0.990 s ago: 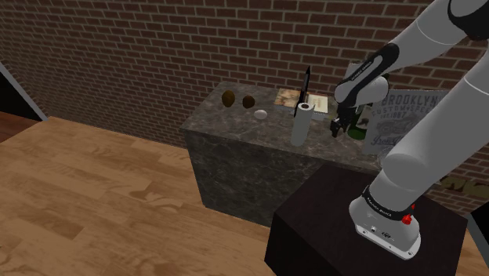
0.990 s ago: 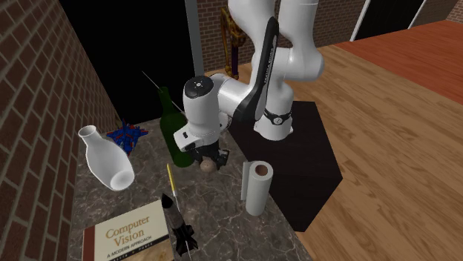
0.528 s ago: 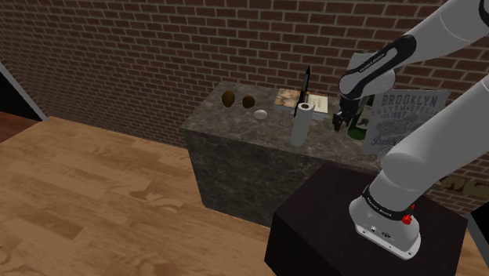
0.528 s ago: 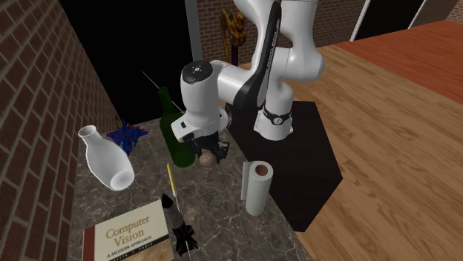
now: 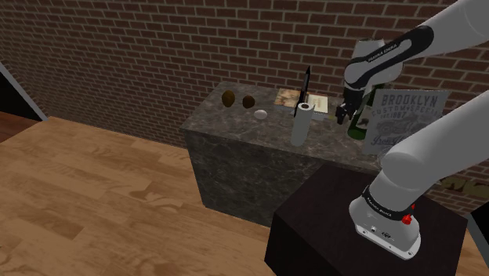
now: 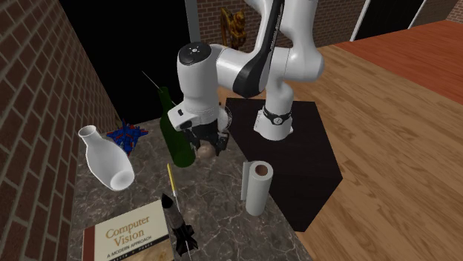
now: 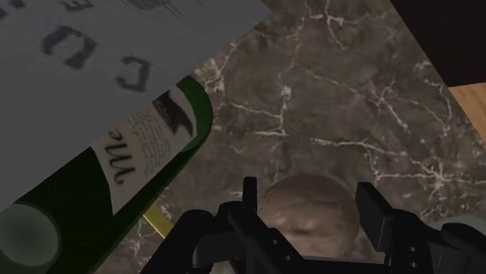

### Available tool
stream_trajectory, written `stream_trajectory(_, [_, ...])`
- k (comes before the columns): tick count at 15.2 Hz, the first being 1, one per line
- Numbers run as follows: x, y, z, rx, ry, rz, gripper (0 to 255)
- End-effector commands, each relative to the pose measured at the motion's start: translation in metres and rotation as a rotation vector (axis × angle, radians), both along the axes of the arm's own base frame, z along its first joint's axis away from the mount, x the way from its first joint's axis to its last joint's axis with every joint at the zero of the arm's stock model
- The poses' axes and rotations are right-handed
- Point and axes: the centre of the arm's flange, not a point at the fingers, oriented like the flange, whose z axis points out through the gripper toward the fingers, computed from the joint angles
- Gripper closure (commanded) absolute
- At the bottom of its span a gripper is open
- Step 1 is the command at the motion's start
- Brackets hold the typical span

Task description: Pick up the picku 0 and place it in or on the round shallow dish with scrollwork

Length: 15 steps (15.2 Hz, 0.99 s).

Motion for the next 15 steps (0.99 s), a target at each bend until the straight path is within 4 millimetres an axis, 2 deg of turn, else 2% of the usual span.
stream_trajectory(1, [0.000,0.000,0.011,0.000,0.001,0.000,255])
stream_trajectory(2, [0.000,0.000,0.015,0.000,0.001,0.000,255])
stream_trajectory(15, [-0.170,-0.022,0.015,0.000,0.001,0.000,255])
